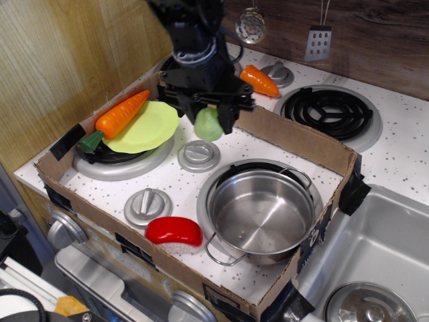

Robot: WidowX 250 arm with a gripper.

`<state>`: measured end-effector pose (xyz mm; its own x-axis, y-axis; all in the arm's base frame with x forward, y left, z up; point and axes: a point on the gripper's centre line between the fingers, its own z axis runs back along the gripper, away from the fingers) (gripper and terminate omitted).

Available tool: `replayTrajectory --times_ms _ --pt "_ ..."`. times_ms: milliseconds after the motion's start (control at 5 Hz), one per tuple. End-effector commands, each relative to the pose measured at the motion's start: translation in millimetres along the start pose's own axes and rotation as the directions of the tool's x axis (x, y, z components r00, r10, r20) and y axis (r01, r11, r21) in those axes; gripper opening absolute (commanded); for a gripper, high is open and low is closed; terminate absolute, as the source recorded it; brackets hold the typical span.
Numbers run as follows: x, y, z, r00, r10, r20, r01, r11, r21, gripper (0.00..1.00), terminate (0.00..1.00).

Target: Take broccoli out of pan

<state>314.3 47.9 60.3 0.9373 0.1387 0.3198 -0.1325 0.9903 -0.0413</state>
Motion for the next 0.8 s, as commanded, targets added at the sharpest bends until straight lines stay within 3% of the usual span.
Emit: replayTrajectory --times_ms 0,400,600 --pt "48 0 1 0.991 -0.109 0.08 0.11 0.994 -0.012 0.0 0.0" --pt "65 6 -15 0.976 -0.161 0.145 0.166 0.986 -0.026 0.0 0.0" --pt "70 5 -17 0.979 -0.133 0.153 0.138 0.99 -0.026 1.0 0.0"
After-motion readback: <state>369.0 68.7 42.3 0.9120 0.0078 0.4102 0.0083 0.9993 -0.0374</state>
